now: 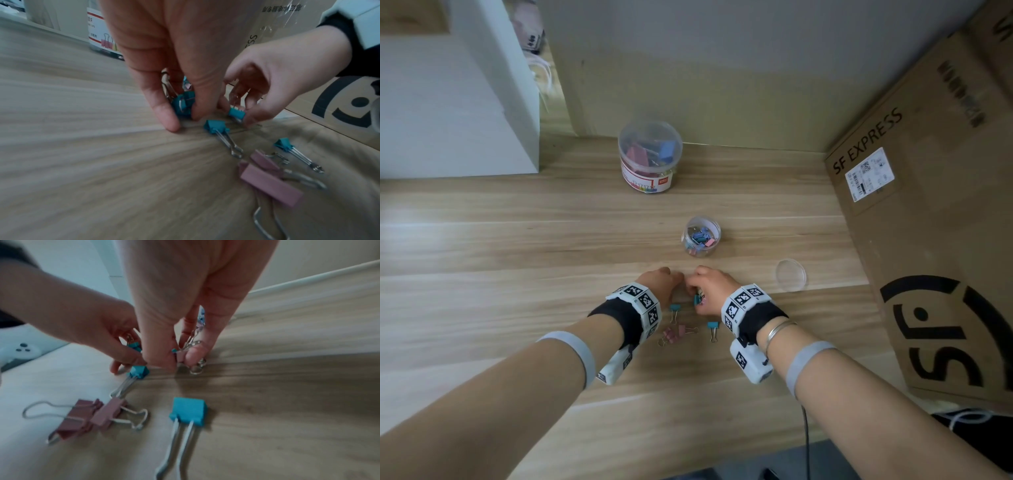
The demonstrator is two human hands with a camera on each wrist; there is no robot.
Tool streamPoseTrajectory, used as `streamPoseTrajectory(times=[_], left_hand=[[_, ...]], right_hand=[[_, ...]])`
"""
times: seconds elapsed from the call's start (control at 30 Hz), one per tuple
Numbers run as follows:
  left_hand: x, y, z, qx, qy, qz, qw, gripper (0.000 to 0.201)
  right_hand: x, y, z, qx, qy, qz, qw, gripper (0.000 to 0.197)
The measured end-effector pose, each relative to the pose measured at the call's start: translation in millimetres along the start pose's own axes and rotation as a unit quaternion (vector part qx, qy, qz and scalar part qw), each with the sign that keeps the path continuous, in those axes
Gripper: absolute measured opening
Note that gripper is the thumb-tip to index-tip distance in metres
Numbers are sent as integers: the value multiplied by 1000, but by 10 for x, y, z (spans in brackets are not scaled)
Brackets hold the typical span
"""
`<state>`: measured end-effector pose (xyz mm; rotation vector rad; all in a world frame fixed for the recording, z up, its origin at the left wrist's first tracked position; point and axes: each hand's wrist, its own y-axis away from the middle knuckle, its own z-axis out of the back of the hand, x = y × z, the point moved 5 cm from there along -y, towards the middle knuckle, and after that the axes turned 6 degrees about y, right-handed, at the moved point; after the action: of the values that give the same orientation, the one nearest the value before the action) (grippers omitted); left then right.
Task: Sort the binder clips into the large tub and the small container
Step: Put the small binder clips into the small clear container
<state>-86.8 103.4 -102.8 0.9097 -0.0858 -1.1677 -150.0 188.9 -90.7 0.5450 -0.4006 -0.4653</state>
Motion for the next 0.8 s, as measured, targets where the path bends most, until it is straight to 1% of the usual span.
streamPoseTrajectory(times=[0.1,0.2,0.27,0.3,0.4,0.5,0.57,0.67,0.7,0.73,0.8], left_hand=[[10,2,20,-11,-2,-8,1000,39],[34,4,45,-22,8,-11,1000,39],[25,6,77,-24,10,-13,1000,38],[11,9,109,-27,13,-14,999,36],[-71,20,290,-63,30,-19,997,26],[-146,-7,542,-116,47,-25,992,28],[-186,-51,698,-143,57,-28,988,33],[-258,-153,876,-176,61,-27,982,33],[-296,-195,913,-181,61,-29,981,31],[-340,-238,940,-183,64,-33,980,29],[-415,-322,965,-183,75,-40,980,27]], right_hand=[[-38,41,173,-52,-52,2,997,22],[-150,31,576,-145,-99,-19,984,20],[-234,-20,850,-200,-107,-38,973,20],[-257,-69,938,-211,-102,-43,971,20],[-256,-241,987,-193,-76,-43,977,23],[-260,-303,944,-178,-90,-34,979,28],[-316,-254,951,-199,-108,-36,973,27],[-456,-123,947,-235,-111,-55,964,14],[-506,-82,918,-227,-105,-62,966,11],[-548,-44,870,-204,-98,-70,972,11],[-588,26,722,-126,-87,-81,985,15]])
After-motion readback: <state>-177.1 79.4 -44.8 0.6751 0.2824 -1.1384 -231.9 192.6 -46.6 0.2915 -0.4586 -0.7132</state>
